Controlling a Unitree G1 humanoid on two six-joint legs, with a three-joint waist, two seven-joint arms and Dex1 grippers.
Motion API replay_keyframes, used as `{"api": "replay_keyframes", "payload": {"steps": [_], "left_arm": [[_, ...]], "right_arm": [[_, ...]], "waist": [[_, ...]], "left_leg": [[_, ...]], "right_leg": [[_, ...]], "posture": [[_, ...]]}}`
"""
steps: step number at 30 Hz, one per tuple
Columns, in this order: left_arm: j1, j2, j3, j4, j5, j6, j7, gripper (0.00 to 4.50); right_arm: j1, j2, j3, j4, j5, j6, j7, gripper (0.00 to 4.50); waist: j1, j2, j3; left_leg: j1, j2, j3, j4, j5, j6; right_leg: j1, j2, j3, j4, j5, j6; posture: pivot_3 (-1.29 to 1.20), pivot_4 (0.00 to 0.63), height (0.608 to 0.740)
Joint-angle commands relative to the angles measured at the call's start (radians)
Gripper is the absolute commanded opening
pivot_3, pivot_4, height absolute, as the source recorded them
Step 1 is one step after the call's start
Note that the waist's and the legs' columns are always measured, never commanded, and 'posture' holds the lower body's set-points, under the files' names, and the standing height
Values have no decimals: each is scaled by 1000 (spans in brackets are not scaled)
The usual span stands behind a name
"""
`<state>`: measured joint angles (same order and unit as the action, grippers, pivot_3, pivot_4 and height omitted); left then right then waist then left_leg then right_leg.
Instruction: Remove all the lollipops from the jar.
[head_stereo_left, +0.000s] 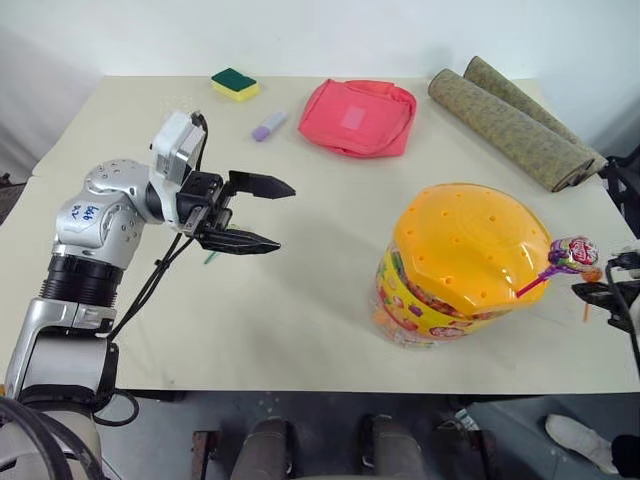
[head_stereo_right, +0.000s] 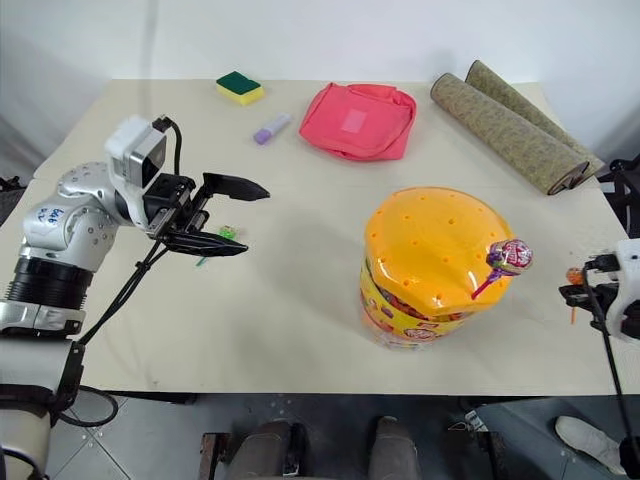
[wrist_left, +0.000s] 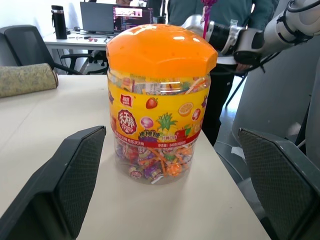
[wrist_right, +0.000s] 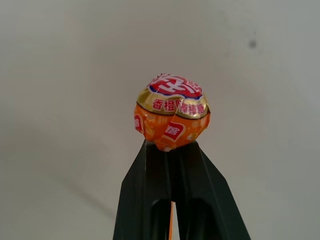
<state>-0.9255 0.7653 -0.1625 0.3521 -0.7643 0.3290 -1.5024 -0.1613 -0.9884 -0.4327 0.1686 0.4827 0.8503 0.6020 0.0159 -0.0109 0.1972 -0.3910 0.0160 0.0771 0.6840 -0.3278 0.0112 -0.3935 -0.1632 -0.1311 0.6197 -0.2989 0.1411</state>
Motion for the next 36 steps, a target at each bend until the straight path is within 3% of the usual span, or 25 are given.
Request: {"api": "replay_keyframes", "payload": {"steps": [1, 7, 15, 21, 26, 29, 36], "left_arm": [[6, 15, 57, -52, 5, 11, -112, 4500], [31, 16, 92, -87, 14, 37, -106, 4500], [20, 2, 93, -74, 23, 41, -112, 4500], [3, -6, 73, -53, 15, 30, -112, 4500], [-15, -8, 51, -33, 1, 18, -112, 4500], [-43, -14, 25, -5, -8, 3, -112, 4500], [-87, -23, -20, 50, -20, -35, -112, 4500]], "right_arm": [[-64, 28, 19, 85, -44, -62, -17, 37], [-43, 38, -26, 70, -43, -84, 2, 1768], [109, 23, -194, -223, 47, 25, 46, 4486], [281, 5, -447, -570, 177, 134, 167, 4486], [300, -21, -564, -738, 332, 229, 224, 4486], [243, -76, -578, -830, 448, 251, 245, 4486], [149, -130, -511, -895, 559, 185, 267, 4486]], "waist": [[0, 0, 0], [7, 0, 0], [8, 0, 0], [12, 1, 0], [9, 0, 0], [9, 0, 0], [9, 0, 0]], "left_leg": [[0, 0, 0, 0, 0, 0], [0, 0, 0, 0, 0, 0], [0, 0, 0, 0, 0, 0], [0, 0, 0, 0, 0, 0], [1, 0, -1, 0, 0, 0], [1, 0, -1, 0, 0, 0], [1, 0, -1, 0, 0, 0]], "right_leg": [[0, 0, 0, 0, 0, 0], [0, 0, 0, 0, 0, 0], [0, 0, 0, 0, 0, 0], [1, 0, 0, 0, 0, 0], [1, 0, 0, 0, 0, 0], [1, 0, 1, 1, 0, 0], [1, 0, 0, 0, 0, 0]], "posture": [[0, 150, 740], [0, 150, 740], [0, 150, 740], [0, 150, 740], [0, 150, 740], [0, 150, 740], [0, 150, 740]]}}
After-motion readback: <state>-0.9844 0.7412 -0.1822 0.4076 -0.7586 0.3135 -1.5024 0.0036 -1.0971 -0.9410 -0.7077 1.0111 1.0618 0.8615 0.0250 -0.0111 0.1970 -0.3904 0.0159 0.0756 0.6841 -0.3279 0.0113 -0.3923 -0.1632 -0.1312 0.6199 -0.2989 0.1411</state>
